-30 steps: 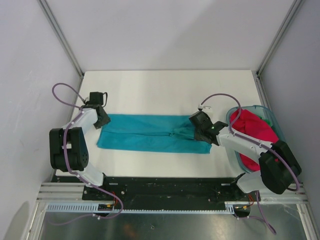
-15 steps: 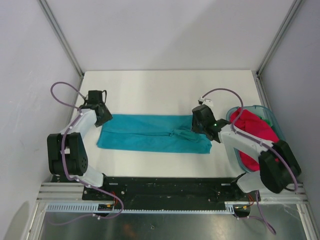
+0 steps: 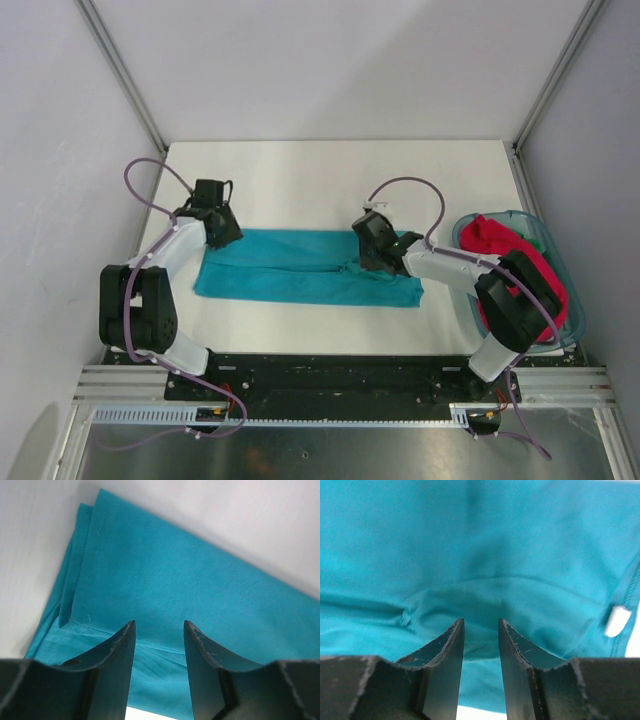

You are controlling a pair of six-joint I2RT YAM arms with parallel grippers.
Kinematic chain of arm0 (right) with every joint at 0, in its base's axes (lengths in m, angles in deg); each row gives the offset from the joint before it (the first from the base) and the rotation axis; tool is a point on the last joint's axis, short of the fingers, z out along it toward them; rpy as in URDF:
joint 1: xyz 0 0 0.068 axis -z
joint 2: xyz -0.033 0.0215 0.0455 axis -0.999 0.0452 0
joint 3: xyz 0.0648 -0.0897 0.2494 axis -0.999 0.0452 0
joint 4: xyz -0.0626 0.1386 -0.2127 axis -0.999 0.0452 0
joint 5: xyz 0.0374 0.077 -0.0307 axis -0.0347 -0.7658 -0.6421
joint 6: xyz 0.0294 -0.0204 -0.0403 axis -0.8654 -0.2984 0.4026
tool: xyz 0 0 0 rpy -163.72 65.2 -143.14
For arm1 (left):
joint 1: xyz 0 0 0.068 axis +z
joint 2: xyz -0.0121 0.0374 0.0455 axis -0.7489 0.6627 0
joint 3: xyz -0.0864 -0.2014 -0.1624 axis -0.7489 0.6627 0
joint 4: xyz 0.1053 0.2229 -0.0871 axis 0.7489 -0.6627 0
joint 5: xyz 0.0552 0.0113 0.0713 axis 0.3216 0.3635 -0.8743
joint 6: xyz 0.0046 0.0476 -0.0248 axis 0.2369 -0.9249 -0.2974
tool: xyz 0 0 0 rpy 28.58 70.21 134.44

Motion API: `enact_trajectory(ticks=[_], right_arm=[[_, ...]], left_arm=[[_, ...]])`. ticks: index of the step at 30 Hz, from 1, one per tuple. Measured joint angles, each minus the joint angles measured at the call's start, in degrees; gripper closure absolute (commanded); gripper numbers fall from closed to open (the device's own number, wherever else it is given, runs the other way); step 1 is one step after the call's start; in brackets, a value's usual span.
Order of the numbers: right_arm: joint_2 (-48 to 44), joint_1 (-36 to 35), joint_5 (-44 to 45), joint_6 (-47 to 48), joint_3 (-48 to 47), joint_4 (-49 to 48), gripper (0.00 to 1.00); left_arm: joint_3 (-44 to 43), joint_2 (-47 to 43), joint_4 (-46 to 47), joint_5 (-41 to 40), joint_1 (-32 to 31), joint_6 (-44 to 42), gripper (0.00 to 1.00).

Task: Fold and stack the t-shirts
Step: Fold the other side of the tshirt into a rectangle

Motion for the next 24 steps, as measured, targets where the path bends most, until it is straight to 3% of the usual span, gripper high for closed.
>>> enact_trajectory(ticks=[8,17,24], right_arm=[[0.0,-5.7,-4.8,-3.0,0.0,4.5,0.63],[-6.4,-3.3,-6.2,-3.8,0.0,8.7,0.63],[-11.2,-1.3,-2.5,-5.2,1.8,9.3,0.75]], left_arm=[[-1.8,0.0,0.0,4.2,-3.4,-0.6,0.53],[-4.5,2.5,0.0,9.7,-10.7,-1.6,0.53],[-6.1,5.9,0.1,13.0,-17.7,-2.0,0.54]])
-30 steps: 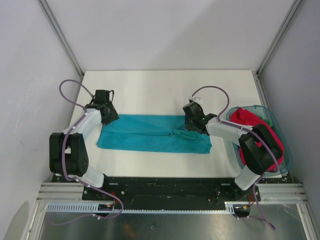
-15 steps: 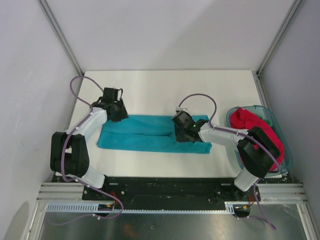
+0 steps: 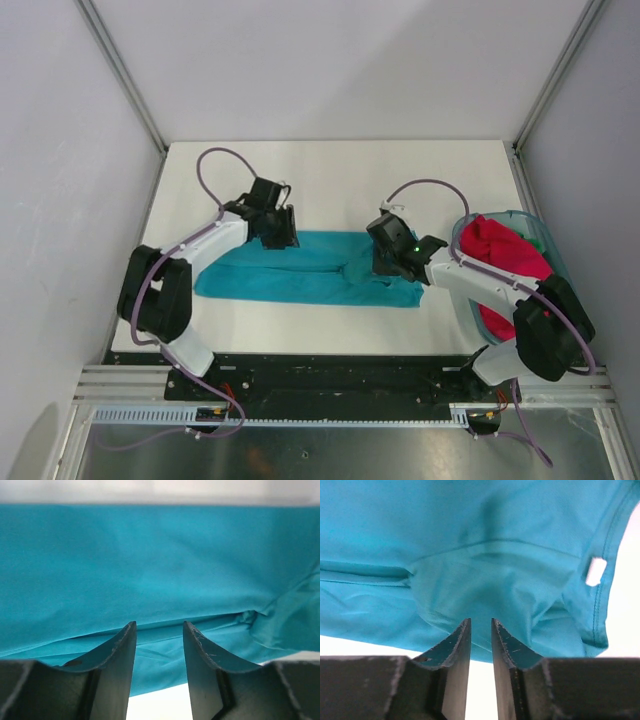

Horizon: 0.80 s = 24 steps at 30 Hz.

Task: Fold and stack the t-shirts
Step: Fold the other side of the tshirt into a rectangle, then rotate the tshirt 90 degrees

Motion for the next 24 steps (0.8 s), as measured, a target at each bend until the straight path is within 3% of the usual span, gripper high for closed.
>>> enact_trajectory(ticks=[6,18,24], right_arm=[[-0.5,-0.2,0.7,-2.6,6.4,-0.1,0.79],[-0.5,-3.1,0.2,-6.1,11.8,-2.0,0.78],[-5.1,-1.4,1.0,-8.4,11.8,-0.2,0.58]], left_arm=[[-0.7,2.0,0.0,1.1,-4.5,0.0,0.54],[-2.2,4.6,0.0,1.1,-5.4,0.5,0.55],[-2.3,4.5,0.0,1.0,-5.8,0.4,0.54]])
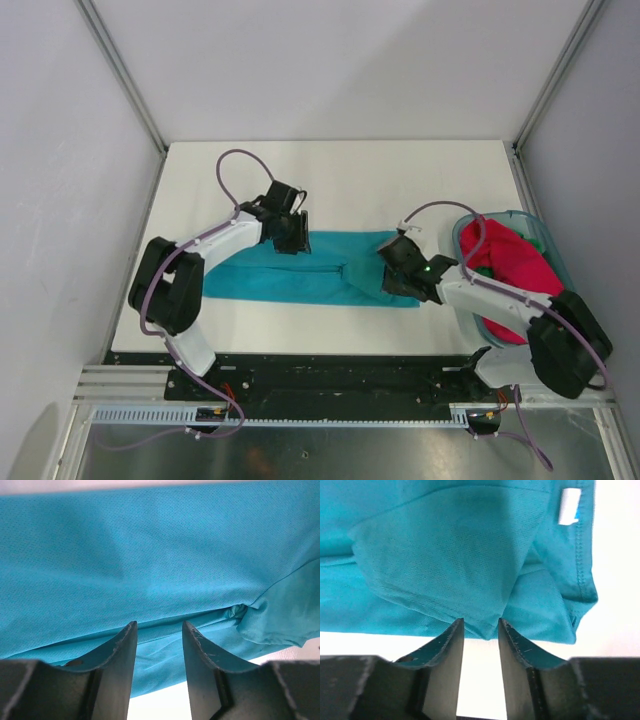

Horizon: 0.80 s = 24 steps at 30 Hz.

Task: Fold and stack the t-shirts
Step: Rotate the tshirt 90 degrees

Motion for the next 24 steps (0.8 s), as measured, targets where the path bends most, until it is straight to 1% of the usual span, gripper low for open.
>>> enact_trajectory(ticks=[3,5,9,12,16,22,24], right_arm=[[-5.1,0.0,1.1,-3.0,1.0,1.7,0.51],[-8.5,-0.4,1.3,-5.9,3.3,2.4,0.47],[-11.2,-1.3,1.2,-11.7,8.1,3.6,0.41],[-12.2,-1.5,1.1,-16.1,11.5,4.0,0.39],[-13.1,-1.6,1.7,-20.8,12.9,3.8,0.37],[-15.7,-1.8,3.0,-25.5,15.5,1.1,0.36],[-16.6,-1.7,3.5,-26.7,16.7,0.3,0.34]], left_arm=[[0.0,0.0,0.0,-0.1,0.1,0.0,0.54],[0.0,-0.2,0.0,-0.1,0.3,0.0,0.54],[0.0,-0.9,0.0,-0.1,0.9,0.0,0.54],[0.0,-1.6,0.0,0.0,1.4,0.0,0.54],[0.0,-2.1,0.0,0.0,2.2,-0.1,0.54],[0.0,-2.6,0.0,0.0,3.1,-0.4,0.54],[0.0,-3.0,0.0,0.0,3.4,-0.4,0.54]])
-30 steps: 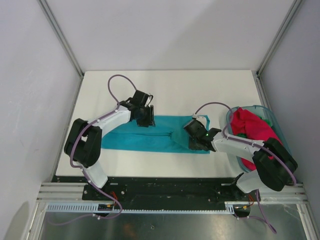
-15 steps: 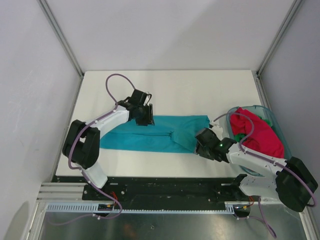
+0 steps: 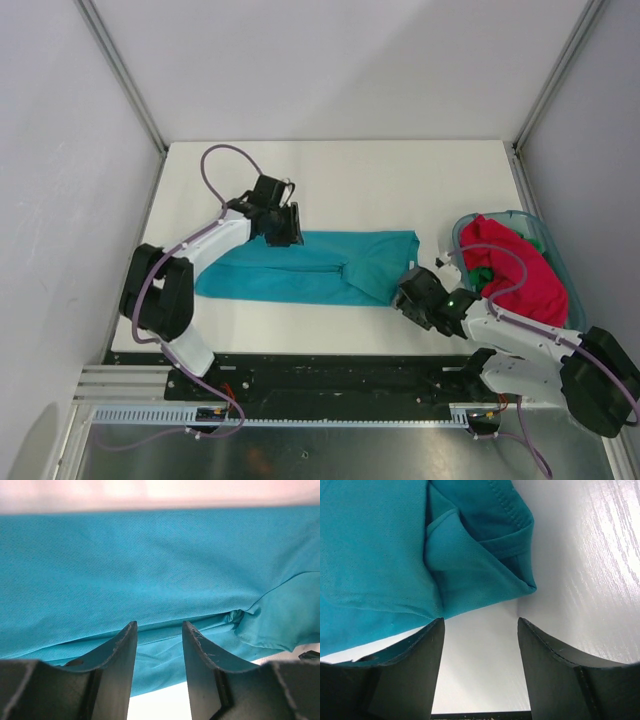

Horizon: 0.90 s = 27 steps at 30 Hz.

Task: Fold and stack the t-shirts
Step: Rotate the tshirt 90 degrees

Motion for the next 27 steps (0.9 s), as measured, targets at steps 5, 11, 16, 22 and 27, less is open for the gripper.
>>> enact_trajectory(ticks=[5,11,16,22,27], right_arm=[[-0.5,0.0,0.8,-2.0,1.9,-2.2,0.31],[-0.6,0.0,1.9,-3.2,3.3,-6.7,0.29],[0.0,0.0,2.4,-3.4,3.8,-9.2,0.34],[3.2,1.1,2.7,-3.3,3.7,-12.9,0.55],[6.5,3.8,1.8,-1.9,2.6,-14.6,0.66]], left_arm=[[0.0,-0.7,0.0,0.0,0.5,0.0,0.55],[0.4,-0.9,0.0,0.0,1.0,0.0,0.55],[0.7,-1.1,0.0,0.0,1.6,-0.1,0.55],[0.7,-1.6,0.0,0.0,2.7,-0.6,0.55],[0.7,-1.9,0.0,0.1,3.7,-1.1,0.55]])
